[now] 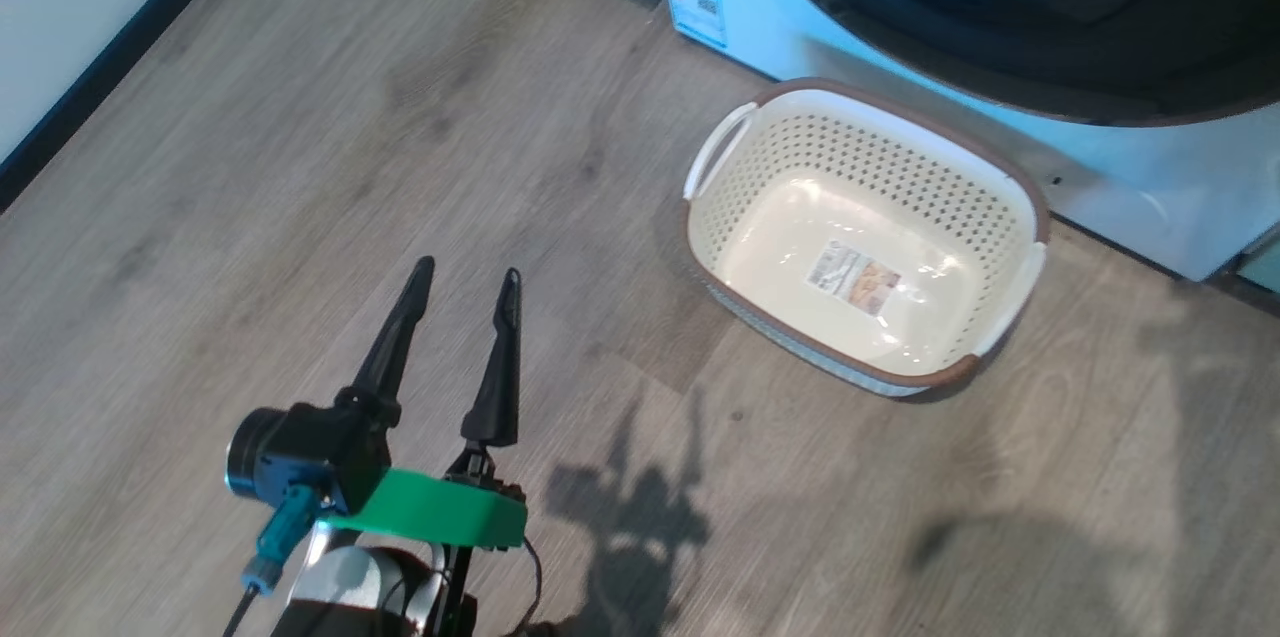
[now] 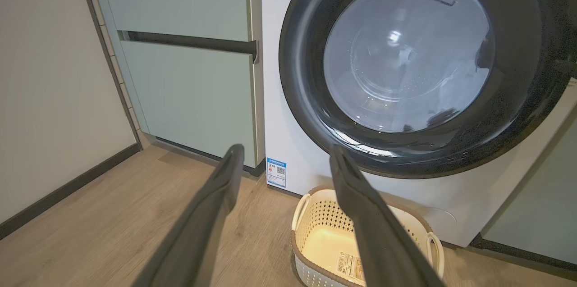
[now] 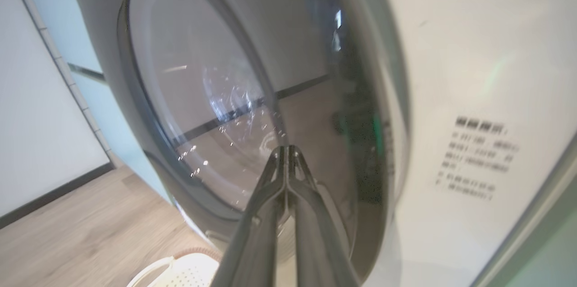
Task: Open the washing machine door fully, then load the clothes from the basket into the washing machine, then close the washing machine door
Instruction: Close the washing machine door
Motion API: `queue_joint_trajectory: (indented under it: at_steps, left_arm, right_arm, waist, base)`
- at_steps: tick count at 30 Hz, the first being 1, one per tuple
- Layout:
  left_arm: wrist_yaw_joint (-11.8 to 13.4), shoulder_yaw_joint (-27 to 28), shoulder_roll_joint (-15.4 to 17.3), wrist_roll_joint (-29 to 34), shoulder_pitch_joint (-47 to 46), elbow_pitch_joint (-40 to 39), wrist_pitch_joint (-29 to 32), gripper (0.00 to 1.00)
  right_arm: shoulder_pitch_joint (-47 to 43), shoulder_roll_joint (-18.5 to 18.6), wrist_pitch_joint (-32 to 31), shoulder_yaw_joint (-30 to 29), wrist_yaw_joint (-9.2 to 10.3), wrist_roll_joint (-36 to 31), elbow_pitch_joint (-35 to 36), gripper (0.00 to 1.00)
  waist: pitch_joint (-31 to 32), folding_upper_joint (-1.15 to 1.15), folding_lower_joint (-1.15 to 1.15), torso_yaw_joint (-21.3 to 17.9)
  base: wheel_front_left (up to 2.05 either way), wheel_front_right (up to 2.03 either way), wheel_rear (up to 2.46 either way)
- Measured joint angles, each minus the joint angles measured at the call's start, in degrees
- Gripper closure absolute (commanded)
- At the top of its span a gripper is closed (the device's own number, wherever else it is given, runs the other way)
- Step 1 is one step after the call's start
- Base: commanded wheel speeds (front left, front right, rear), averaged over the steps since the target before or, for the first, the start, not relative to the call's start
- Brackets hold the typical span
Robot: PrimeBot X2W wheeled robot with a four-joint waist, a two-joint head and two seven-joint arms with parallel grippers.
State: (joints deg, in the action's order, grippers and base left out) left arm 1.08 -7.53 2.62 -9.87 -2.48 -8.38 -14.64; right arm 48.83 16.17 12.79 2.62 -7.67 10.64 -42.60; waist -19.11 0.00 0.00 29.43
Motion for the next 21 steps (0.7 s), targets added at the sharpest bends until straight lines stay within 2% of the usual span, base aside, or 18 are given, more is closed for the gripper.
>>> queue_joint_trajectory:
  at_steps: [8, 12, 21]
  left_arm:
    - [-1.4, 0.5, 0.0, 1.3, 0.1, 0.3, 0.0, 0.00]
    - [-2.0, 1.7, 0.0, 1.7, 0.2, 0.8, 0.0, 0.00]
    - [-3.2, 2.4, 0.3, 2.3, 0.8, 2.0, 0.0, 0.00]
  right_arm:
    - [-9.0, -2.7, 1.1, 4.5, 0.00, 2.1, 5.5, 1.00]
    - [-13.6, -3.2, 1.4, 4.8, 0.00, 3.0, 10.1, 1.00]
    - [-27.6, -6.9, 1.6, 3.5, 0.00, 2.6, 22.8, 1.00]
  waist:
    - [2.5, 0.00, 0.00, -3.5]
    - [3.7, 0.00, 0.00, -5.8]
    - [5.9, 0.00, 0.00, -11.7]
  base:
    - [0.00, 0.00, 0.00]
    - [0.00, 0.00, 0.00]
    - [0.00, 0.00, 0.00]
